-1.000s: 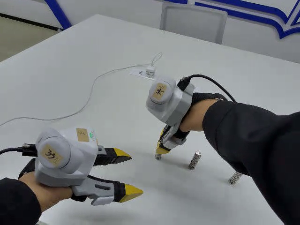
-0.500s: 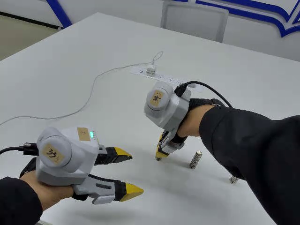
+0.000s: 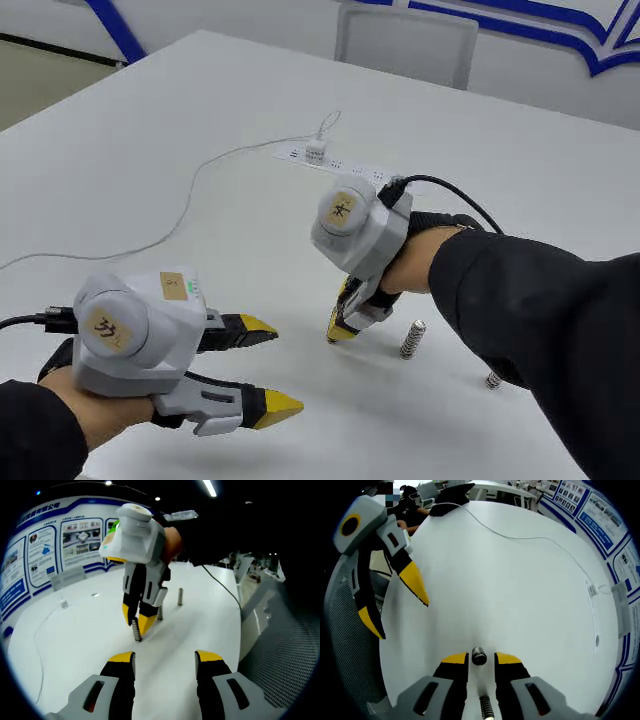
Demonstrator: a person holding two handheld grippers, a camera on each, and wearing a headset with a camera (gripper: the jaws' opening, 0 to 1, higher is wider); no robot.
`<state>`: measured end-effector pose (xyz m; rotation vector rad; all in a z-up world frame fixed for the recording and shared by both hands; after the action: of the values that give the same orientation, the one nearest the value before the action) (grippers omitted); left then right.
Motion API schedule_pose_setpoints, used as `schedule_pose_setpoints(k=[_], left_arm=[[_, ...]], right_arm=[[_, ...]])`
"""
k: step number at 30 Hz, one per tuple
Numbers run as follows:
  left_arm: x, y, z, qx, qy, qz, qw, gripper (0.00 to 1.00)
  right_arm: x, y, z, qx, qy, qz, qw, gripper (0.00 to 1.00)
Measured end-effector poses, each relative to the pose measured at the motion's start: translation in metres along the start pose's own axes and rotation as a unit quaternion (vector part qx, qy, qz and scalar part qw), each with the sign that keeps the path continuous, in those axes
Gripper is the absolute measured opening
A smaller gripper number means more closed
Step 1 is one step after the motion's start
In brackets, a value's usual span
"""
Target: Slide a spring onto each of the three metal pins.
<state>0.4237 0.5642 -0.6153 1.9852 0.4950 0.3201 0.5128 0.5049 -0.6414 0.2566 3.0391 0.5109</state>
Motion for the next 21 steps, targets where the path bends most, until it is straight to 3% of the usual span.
schedule_pose_setpoints(k=[6,11,21], left_arm=[[0.001,0.003,0.002,-0.001,0.0,0.0,1.0,0.5],[0.001,0.005,0.003,-0.001,-0.002,0.002,1.0,0.5],[0.003,0.012,0.003,-0.006,0.0,0.006,1.0,0.51]], right_arm=[[0.0,0.0,-0.018,-0.03,-0.007,0.01,0.9995,0.23],[0.0,0.001,-0.038,-0.071,-0.019,0.027,0.9969,0.24],[0.006,-0.024,-0.068,-0.119,-0.054,0.055,0.9899,0.27]])
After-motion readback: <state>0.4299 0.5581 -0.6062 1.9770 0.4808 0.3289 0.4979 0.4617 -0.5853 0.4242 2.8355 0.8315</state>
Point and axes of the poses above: the centre of the closed fingertips' face, and the gripper's own axes: z roughly forward along the fingers, x roughly to its left, y roughly out of its top, the point moved 2 cm from there along -z, roughly backward along the fingers, and after that the axes turned 4 degrees about y, right-handed, at the moved point
